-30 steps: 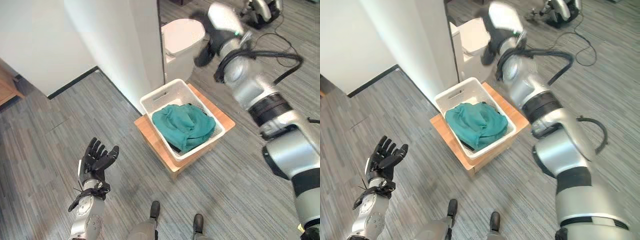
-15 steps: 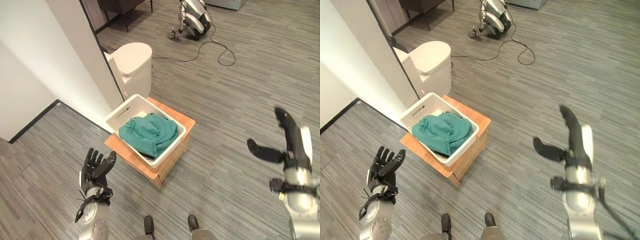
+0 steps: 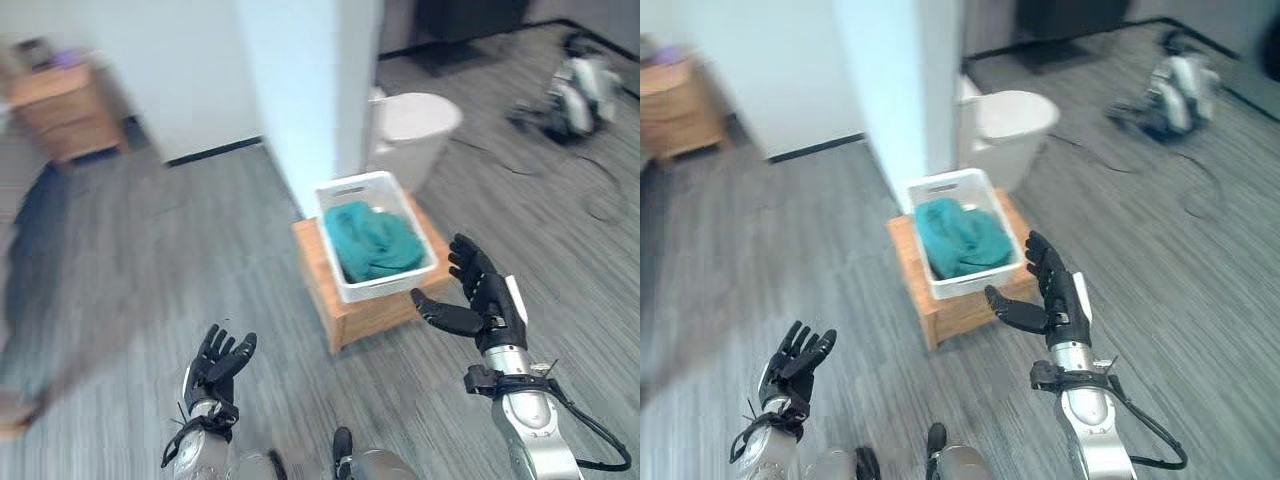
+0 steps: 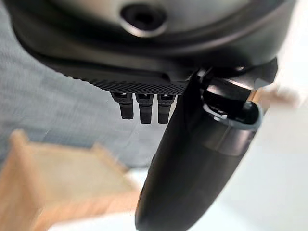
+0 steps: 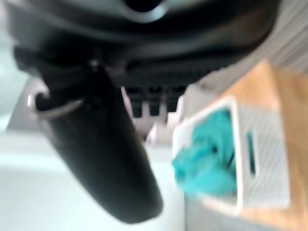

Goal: Pick up bed clothes into laundry basket.

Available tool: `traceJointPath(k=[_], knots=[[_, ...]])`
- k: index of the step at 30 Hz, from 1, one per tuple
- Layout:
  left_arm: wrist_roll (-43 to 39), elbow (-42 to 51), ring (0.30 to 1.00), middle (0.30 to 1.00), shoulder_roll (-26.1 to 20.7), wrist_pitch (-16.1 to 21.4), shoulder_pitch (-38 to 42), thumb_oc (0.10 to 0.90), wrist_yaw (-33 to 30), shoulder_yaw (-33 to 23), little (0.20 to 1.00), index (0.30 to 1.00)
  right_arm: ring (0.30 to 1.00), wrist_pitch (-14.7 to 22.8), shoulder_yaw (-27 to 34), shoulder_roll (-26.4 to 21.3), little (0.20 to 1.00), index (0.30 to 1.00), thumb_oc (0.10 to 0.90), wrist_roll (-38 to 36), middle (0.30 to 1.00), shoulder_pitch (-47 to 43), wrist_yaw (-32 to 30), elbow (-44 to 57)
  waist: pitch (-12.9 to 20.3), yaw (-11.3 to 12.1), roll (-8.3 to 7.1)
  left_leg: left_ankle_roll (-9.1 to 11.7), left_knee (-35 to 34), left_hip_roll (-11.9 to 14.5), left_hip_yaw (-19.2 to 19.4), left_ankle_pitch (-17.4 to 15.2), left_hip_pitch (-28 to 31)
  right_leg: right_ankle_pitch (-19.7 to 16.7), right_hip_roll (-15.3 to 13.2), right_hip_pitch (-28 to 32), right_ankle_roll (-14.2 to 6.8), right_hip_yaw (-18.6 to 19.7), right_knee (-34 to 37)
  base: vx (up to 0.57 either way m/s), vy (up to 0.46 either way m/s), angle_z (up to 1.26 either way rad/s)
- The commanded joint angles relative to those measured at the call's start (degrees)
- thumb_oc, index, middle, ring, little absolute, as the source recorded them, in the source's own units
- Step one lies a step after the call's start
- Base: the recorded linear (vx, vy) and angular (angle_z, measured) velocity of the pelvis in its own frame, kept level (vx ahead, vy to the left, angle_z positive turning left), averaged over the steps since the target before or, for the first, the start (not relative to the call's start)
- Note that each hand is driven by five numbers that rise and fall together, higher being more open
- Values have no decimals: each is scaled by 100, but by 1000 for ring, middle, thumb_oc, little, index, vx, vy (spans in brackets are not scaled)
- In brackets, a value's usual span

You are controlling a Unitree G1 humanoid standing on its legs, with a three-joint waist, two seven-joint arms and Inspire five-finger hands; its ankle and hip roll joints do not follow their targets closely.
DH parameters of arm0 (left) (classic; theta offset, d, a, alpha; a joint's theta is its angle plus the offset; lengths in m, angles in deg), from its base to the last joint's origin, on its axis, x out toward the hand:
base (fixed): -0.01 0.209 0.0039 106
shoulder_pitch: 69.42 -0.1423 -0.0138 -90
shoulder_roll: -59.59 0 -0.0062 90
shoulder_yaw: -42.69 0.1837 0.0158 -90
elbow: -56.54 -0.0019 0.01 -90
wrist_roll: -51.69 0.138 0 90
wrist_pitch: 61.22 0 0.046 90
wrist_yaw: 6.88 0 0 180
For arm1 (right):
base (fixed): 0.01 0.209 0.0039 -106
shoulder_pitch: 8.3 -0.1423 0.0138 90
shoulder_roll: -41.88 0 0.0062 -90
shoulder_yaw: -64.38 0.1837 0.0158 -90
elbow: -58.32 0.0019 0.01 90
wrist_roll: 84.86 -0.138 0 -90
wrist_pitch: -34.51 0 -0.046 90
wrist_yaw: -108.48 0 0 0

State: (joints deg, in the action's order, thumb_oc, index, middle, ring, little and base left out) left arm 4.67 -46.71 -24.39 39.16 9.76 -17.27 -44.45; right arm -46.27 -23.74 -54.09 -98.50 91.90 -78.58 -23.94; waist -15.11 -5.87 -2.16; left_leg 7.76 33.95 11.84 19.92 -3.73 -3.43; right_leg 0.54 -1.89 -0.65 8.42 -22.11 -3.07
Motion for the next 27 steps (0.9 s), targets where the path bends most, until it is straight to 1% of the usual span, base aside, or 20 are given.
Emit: traceJointPath(k=[1,2,3,4,6,7,8,9,11,12,13,15,16,17,18,19,21,22,24,27], knots=[[350,922,900,900,-410,509,412,800,155,-506,900,900,900,564,235,-291,900,900,800,259,900,-311,-66,207,253,17,189,-49,-934,545,-53,79,1227,584,39,0,-870,115,128,-386,43,275],[440,1060,900,900,-416,493,497,800,184,-530,900,900,900,564,414,-296,900,900,800,403,900,-127,-135,180,302,18,216,44,-1205,863,413,97,1549,487,-279,-240,-914,-602,-1,-409,131,246],[461,1075,900,900,-422,480,538,800,188,-541,900,900,900,566,525,-305,900,900,800,485,900,-35,-160,203,335,-44,223,94,-1399,1031,686,180,1689,437,-517,-366,-947,-983,-95,-407,134,200],[462,1075,900,900,-418,477,541,800,187,-531,900,900,900,567,536,-303,900,900,800,493,900,-25,-160,208,344,-83,232,99,-1448,1024,641,204,1683,456,-537,-363,-964,-1035,-125,-286,125,244],[449,1141,900,900,-462,494,606,800,185,-572,900,900,900,577,792,-277,900,900,800,544,900,102,-284,201,391,-154,272,239,-1696,1302,977,465,1856,309,-982,-494,-1038,-1637,-197,-356,280,335],[451,1147,900,900,-541,473,624,800,175,-620,900,900,900,540,949,-222,900,900,800,583,900,174,-444,143,396,-138,349,414,-1816,1462,1372,680,1979,83,-1387,-541,-1148,-2109,-170,-342,344,285],[450,1151,900,900,-544,470,625,800,173,-613,900,900,900,540,956,-218,900,900,800,587,900,177,-448,144,401,-163,348,406,-1849,1451,1348,699,1969,61,-1401,-524,-1164,-2152,-156,-411,553,225],[482,1217,900,900,-594,484,554,800,100,-737,900,900,900,513,1119,-133,900,900,800,545,900,222,-556,105,369,-95,409,477,-2022,1328,1361,548,1779,-338,-1827,-533,-1412,-2425,-19,-217,454,215],[504,1165,900,900,-617,430,550,800,56,-841,900,900,900,452,1226,-8,900,900,800,516,900,279,-564,174,349,-110,426,343,-2781,934,1500,-35,1701,-1047,-2378,-597,-1937,-2507,174,-208,560,232],[504,1160,900,900,-620,431,557,800,56,-838,900,900,900,450,1231,-4,900,900,800,515,900,280,-560,177,356,-128,399,303,-2823,865,1488,-48,1706,-1108,-2437,-588,-1980,-2519,190,-10,668,220],[741,1040,900,900,-631,385,528,800,-14,-882,900,900,900,338,1066,167,900,900,800,288,900,234,-468,-7,249,-4,366,152,-2825,482,1119,-335,1494,-1541,-2599,-547,-2202,-2195,348,16,534,176],[885,1062,900,900,-694,336,529,800,-84,-973,900,900,900,310,983,297,900,900,800,87,900,175,-424,-117,144,35,259,46,-2957,309,1092,-390,1420,-1876,-2749,-514,-2291,-2107,422,-23,479,84],[1267,1043,900,900,-913,384,526,800,-131,-973,900,900,900,429,729,933,900,900,800,-1248,900,141,-89,-223,10,-178,387,-45,-3412,150,681,-289,1251,-1664,-2457,-732,-2322,-670,309,-13,333,44],[1273,1044,900,900,-933,383,529,800,-137,-984,900,900,900,447,726,940,900,900,800,-1286,900,128,-56,-250,29,-154,336,-56,-3459,99,714,-251,1254,-1652,-2498,-803,-2323,-616,267,83,660,123],[1702,898,900,900,-1233,391,636,800,-179,-919,900,900,900,418,681,1094,900,900,800,-1727,900,253,-4,-431,41,-409,367,-179,-3797,-177,326,-74,1309,-1177,-1797,-962,-2237,1240,-146,109,507,139],[1842,811,900,900,-1315,396,727,800,-135,-881,900,900,900,461,766,1180,900,900,800,-1906,900,273,21,-444,69,-492,382,-243,-3885,-315,57,25,1244,-786,-1375,-865,-2178,1756,-388,120,669,291],[1959,793,900,900,-1254,363,725,800,-151,-777,900,900,900,472,858,1252,900,900,800,-2097,900,367,95,-409,73,-556,456,-442,-3895,-571,-283,0,1185,-307,-882,-905,-1952,1828,-1103,51,386,259],[1961,795,900,900,-1253,362,726,800,-153,-778,900,900,900,472,859,1252,900,900,800,-2099,900,366,97,-410,97,-563,455,-441,-3895,-574,-291,20,1148,-312,-887,-944,-1942,1823,-1116,64,245,61],[1979,790,900,900,-1065,279,745,800,-137,-611,900,900,900,469,955,1241,900,900,800,-1974,900,408,18,-555,131,-622,499,-614,-3895,-875,-646,-6,1141,109,-268,-1006,-1671,1856,-1542,106,269,31],[1922,908,900,900,-807,228,519,800,-104,-583,900,900,900,402,882,1179,900,900,800,-2061,900,342,5,-718,244,-481,431,-683,-3895,-1104,-842,-17,1128,220,-139,-643,-1518,1643,-1089,99,143,94]])
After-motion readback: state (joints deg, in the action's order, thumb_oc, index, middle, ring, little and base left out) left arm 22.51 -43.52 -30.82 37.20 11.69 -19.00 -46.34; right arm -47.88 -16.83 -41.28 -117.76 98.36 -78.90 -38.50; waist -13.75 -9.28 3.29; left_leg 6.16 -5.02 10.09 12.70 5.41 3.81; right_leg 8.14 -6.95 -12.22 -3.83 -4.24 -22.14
